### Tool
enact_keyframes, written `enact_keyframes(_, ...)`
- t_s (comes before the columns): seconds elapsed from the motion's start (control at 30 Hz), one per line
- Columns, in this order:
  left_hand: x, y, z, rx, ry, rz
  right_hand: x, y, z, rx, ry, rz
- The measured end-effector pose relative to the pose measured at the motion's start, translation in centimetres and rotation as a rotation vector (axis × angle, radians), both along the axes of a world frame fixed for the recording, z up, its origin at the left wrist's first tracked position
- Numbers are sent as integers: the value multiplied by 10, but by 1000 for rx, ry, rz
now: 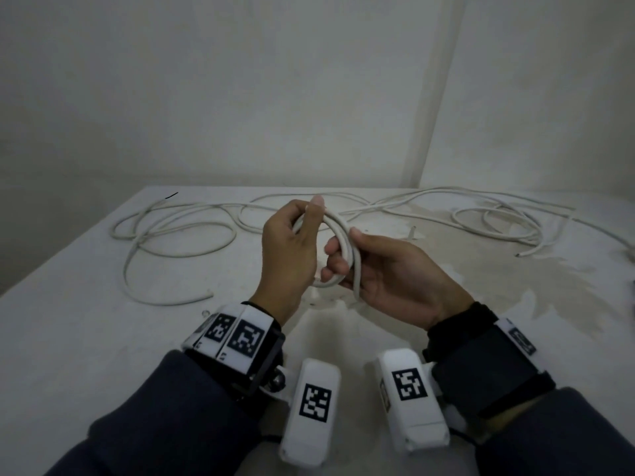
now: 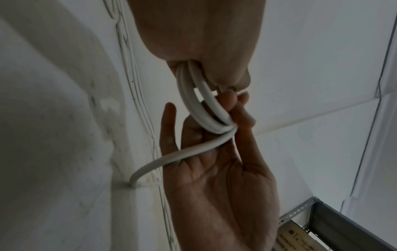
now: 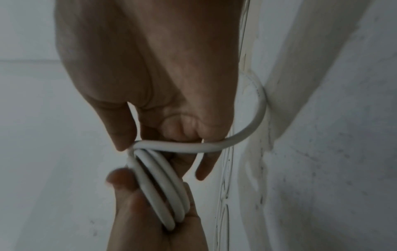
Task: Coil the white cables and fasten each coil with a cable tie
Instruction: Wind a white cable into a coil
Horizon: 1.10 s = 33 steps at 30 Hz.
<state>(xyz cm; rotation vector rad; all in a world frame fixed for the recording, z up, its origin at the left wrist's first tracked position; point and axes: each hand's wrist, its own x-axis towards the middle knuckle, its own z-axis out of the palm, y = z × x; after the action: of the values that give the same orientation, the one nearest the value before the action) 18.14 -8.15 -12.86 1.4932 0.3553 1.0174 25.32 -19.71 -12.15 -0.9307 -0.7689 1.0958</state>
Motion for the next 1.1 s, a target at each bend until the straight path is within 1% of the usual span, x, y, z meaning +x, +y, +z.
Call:
enact_keyframes(0.1,-1,-3,3,46,32,-25,2,4,-3,53,58,-49)
enact_keyframes(0.2,-1,-4,4,49,16,-143,6,6,-6,75,78,-103)
enact_keyframes(0.27,-2,-5,5,16,38,-162,7,6,-5,113,65,-142)
enact_keyframes(0.3,-1,-4,5,-43,71,-151,9,5,-3,153,83,-164)
enact_keyframes(0.37,1,-2,4,-263,203,-164,14,1,2,254,177,-207)
enact_keyframes(0.4,0,-2,4,-366,301,-229,18,-2,4,303,225,-219)
enact_keyframes(0.43,-1,-3,4,-419,431,-330,21,-5,6,349,265,-222)
enact_keyframes(0.5,-7,-7,1,-399,710,-573,22,-7,6,413,323,-199)
enact_keyframes(0.53,-8,-10,0,-393,772,-670,21,-6,6,429,334,-182)
enact_keyframes(0.57,-8,-13,-1,-423,772,-718,19,-5,5,433,337,-165)
enact_keyframes(0.6,-7,-13,-3,-487,716,-730,18,-3,4,426,333,-151)
enact_keyframes(0.67,-3,-12,-6,-656,483,-688,15,0,1,400,319,-140)
enact_keyframes(0.73,1,-8,-8,-797,184,-552,15,1,0,375,333,-150)
enact_keyframes(0.8,5,-2,-8,-828,-37,-366,18,1,-1,344,381,-206)
enact_keyframes(0.83,5,0,-7,-797,-87,-276,19,1,-1,319,404,-245)
enact_keyframes(0.9,3,0,-4,-648,-94,-154,21,2,-3,247,406,-316)
enact_keyframes(1.03,3,0,-3,-311,-87,25,19,8,-6,140,347,-408)
enact_keyframes(1.1,3,0,-3,-157,-92,73,19,9,-5,126,329,-439)
